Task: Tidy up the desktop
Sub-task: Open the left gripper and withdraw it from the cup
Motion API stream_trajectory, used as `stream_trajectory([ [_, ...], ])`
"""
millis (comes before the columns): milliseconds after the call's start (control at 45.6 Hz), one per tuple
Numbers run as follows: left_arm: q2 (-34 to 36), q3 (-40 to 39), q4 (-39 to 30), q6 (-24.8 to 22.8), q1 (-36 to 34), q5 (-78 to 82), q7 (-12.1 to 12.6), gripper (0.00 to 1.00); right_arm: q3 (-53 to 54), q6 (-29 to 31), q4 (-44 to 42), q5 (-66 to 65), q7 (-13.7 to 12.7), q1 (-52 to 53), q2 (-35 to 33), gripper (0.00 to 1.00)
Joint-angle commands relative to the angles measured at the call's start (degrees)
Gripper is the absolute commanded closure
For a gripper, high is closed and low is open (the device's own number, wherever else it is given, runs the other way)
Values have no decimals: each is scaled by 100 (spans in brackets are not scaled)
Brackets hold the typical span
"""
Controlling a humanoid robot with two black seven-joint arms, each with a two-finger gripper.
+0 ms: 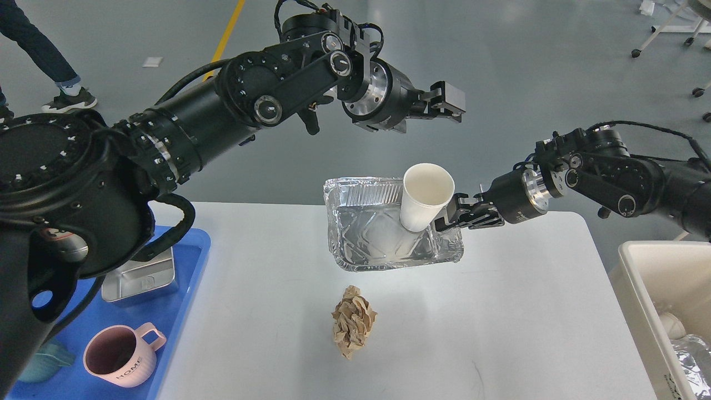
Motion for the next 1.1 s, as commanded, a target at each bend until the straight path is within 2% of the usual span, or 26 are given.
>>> stream_trajectory([
  [0,367,39,4,662,168,-90,-92,3,0,-11,-9,-8,-1,-9,0,100],
  [66,543,22,4,900,440,-81,-188,3,0,-11,-9,-8,-1,0,0,100],
  [132,806,-31,4,953,686,-81,-548,3,0,-11,-27,-8,-1,0,27,100],
  [176,991,-48,4,953,835,-72,-1030,3,0,-11,-35,-8,-1,9,27,100],
  [263,1255,-5,4,961,1169,-2,-2365,3,0,-20,-35,-8,-1,9,35,100],
  [307,1326,39,4,1023,1319,24,-2928,3,0,-20,-35,-8,-1,18,27,100],
  [351,1448,57,4,1032,1468,33,-3342,3,0,-20,-35,-8,-1,18,18,100],
  [373,1510,83,4,1032,1547,33,-3449,3,0,-20,-27,-8,-1,18,9,100],
  [593,2441,233,-58,927,2575,51,-3511,3,-9,-20,-44,-8,-1,18,-26,100],
  [658,2784,400,-84,883,2918,60,-3607,3,-9,-20,-44,-8,-1,9,-26,100],
  [834,3434,505,-102,584,3534,112,-4451,3,-9,-20,-44,-8,-1,9,-8,100],
  [1075,4471,505,-128,180,3912,349,-4935,3,-9,-20,-44,-8,-9,18,27,100],
])
